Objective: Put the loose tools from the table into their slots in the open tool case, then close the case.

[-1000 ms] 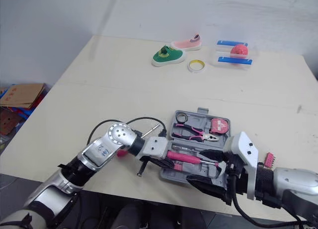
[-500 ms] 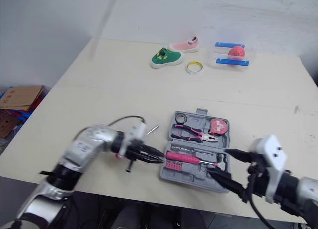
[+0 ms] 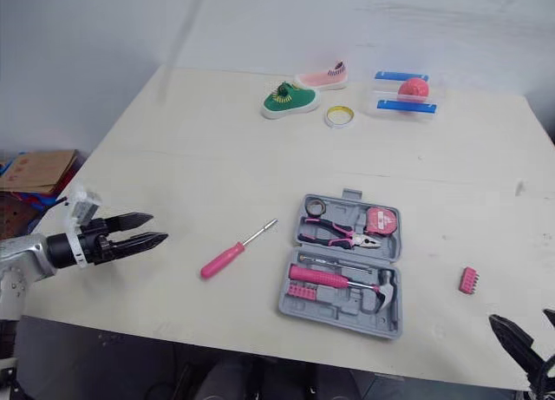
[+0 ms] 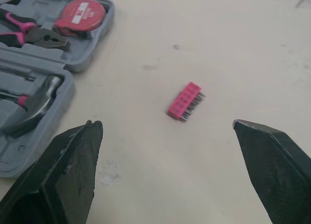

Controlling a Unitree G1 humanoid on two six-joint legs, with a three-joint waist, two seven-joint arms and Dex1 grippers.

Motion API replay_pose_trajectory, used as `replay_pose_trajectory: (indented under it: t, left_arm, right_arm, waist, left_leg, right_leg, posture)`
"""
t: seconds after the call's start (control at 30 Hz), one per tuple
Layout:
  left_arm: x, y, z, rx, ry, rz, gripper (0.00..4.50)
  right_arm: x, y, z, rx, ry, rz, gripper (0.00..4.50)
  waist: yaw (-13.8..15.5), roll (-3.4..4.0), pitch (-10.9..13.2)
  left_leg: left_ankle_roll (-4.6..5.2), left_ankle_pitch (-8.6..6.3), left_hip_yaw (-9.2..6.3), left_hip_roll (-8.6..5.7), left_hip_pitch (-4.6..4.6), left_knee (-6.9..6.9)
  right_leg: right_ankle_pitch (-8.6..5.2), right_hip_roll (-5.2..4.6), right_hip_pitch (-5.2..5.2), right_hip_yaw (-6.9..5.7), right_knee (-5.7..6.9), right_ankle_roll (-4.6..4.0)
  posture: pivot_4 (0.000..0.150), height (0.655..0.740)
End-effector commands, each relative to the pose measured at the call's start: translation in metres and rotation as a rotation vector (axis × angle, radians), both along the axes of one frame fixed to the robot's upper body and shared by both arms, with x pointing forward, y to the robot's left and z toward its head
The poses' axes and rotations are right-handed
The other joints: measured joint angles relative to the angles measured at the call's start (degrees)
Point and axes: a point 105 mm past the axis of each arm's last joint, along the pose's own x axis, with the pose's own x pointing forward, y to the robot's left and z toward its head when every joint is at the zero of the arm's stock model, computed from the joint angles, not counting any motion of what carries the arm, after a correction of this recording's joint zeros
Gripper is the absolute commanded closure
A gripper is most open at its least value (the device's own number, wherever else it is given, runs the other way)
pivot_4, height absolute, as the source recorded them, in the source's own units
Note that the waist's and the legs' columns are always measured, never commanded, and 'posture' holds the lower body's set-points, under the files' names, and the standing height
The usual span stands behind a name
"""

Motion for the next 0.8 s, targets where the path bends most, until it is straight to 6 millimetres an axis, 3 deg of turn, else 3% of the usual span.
replay_pose_trajectory:
  t: [0.03,0.1,0.13,0.2,0.3,0.33,0.5,0.8]
  left_arm:
    - [-0.002,-0.027,0.011,0.023,-0.056,-0.12,0.1]
    - [-0.006,-0.053,0.019,0.026,-0.08,-0.236,0.1]
    - [-0.012,-0.077,0.035,0.005,-0.119,-0.355,0.1]
    - [-0.023,-0.101,0.053,-0.017,-0.156,-0.486,0.1]
    - [-0.041,-0.132,0.079,-0.058,-0.199,-0.691,0.1]
    - [-0.044,-0.144,0.088,-0.082,-0.221,-0.756,0.1]
    - [-0.052,-0.176,0.103,-0.095,-0.282,-0.923,0.1]
    - [-0.056,-0.209,0.112,-0.137,-0.327,-1.06,0.1]
  right_arm:
    - [0.018,0.009,0.004,-0.015,-0.064,-0.008,0.0]
    - [0.034,0.022,0.007,0.023,-0.112,-0.02,0.0]
    - [0.041,0.034,0.001,0.043,-0.115,-0.029,0.0]
    - [0.048,0.046,-0.004,0.059,-0.112,-0.044,0.0]
    - [0.059,0.052,-0.016,0.074,-0.122,-0.134,0.0]
    - [0.064,0.046,-0.021,0.076,-0.134,-0.213,0.0]
    - [0.076,0.025,-0.04,0.041,-0.127,-0.43,0.0]
    - [0.083,0.02,-0.068,0.036,-0.07,-0.468,0.0]
  waist:
    - [-0.1,0.01,0.0]
    - [-0.2,-0.02,0.0]
    - [-0.2,-0.02,0.0]
    - [0.0,-0.25,0.0]
    - [-0.1,-0.04,0.0]
    - [-0.1,0.06,0.0]
    - [-0.5,0.05,0.0]
    - [-0.3,-0.03,0.0]
  left_leg:
    - [0.0,0.01,0.02,-0.02,0.02,-0.08]
    - [-0.04,0.04,0.04,-0.03,0.05,-0.23]
    - [-0.05,0.05,0.06,-0.06,0.03,-0.23]
    - [-0.18,0.15,0.05,-0.08,-0.06,-0.35]
    - [-0.34,0.57,-0.01,-0.09,-0.18,-0.59]
    - [-0.5,0.61,-0.01,-0.06,-0.21,-0.55]
    - [-0.49,0.64,0.18,-0.11,-0.09,-0.41]
    - [-0.77,0.95,0.21,-0.05,0.13,-0.32]
  right_leg:
    - [0.0,-0.01,-0.02,0.0,0.0,0.0]
    - [0.01,-0.02,-0.06,0.0,0.01,0.0]
    - [0.05,-0.04,-0.12,-0.01,0.06,0.07]
    - [0.52,-0.07,-0.33,-0.05,0.22,0.89]
    - [0.44,-0.05,-0.53,-0.18,0.29,0.78]
    - [0.41,0.03,-0.57,-0.22,0.31,0.74]
    - [0.35,0.12,-0.52,-0.08,0.58,0.88]
    - [0.37,0.58,-0.5,0.39,1.0,0.98]
  posture:
    - [0.15,0.7304]
    - [0.15,0.7304]
    - [0.15,0.7304]
    - [0.15,0.7304]
    - [0.15,0.7304]
    - [0.15,0.7304]
    - [0.15,0.7304]
    - [0.15,0.7304]
